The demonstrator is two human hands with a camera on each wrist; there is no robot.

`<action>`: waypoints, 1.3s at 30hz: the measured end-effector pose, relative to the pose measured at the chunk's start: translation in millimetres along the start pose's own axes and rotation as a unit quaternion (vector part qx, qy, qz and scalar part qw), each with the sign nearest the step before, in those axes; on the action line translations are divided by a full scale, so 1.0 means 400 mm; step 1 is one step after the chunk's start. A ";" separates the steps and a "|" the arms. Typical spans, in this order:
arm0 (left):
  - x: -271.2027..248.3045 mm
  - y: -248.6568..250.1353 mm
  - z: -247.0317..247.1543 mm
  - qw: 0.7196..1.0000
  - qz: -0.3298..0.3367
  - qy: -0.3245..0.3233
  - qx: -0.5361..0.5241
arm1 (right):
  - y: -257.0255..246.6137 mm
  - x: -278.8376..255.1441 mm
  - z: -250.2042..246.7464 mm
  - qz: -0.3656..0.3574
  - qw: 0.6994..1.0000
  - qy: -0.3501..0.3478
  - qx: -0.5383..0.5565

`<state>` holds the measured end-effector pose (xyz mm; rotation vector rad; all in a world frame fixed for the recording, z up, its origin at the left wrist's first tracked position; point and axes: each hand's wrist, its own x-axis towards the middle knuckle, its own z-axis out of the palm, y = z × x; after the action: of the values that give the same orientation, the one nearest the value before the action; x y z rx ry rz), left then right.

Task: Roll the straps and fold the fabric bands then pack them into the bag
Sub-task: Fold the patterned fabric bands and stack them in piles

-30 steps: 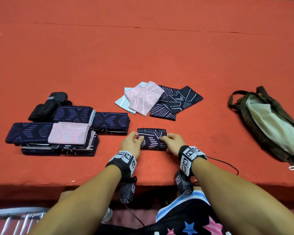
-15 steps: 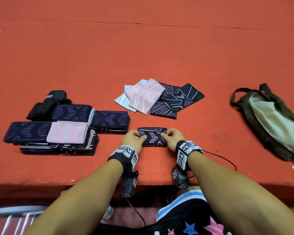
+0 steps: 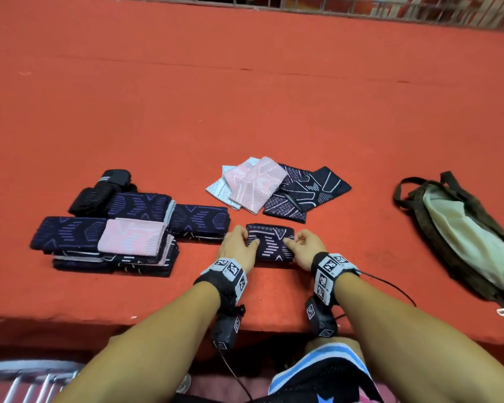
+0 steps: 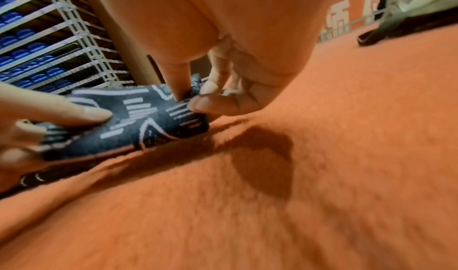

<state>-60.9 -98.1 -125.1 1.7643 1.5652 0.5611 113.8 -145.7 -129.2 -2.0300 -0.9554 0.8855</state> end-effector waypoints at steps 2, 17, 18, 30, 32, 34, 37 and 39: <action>0.001 0.022 -0.050 0.999 0.025 0.018 -0.025 | -0.050 -0.008 0.002 -0.024 0.998 0.014 0.047; 0.127 -0.041 -0.350 0.984 -0.043 0.141 0.097 | -0.310 0.052 0.292 -0.115 0.992 -0.024 0.035; 0.131 -0.049 -0.339 0.984 -0.042 0.128 0.116 | -0.296 0.054 0.309 -0.112 0.993 -0.026 0.026; 0.143 -0.086 -0.267 0.979 -0.009 0.074 0.192 | -0.245 0.086 0.356 -0.127 0.990 -0.023 -0.051; 0.144 -0.062 -0.267 0.980 -0.019 0.076 0.185 | -0.256 0.091 0.351 -0.125 0.990 -0.037 -0.056; 0.148 -0.032 -0.263 0.983 -0.009 0.093 0.156 | -0.265 0.099 0.338 -0.124 0.990 -0.034 -0.054; 0.171 0.019 -0.246 0.988 0.029 0.118 0.097 | -0.272 0.122 0.289 -0.114 0.993 -0.001 -0.023; 0.192 0.049 -0.227 0.992 0.042 0.107 0.054 | -0.267 0.143 0.240 -0.090 0.996 0.008 -0.013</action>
<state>-99.4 -3.8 -60.6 1.9099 1.7002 0.7382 28.9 -18.8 -107.0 -1.9342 -1.1278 0.7627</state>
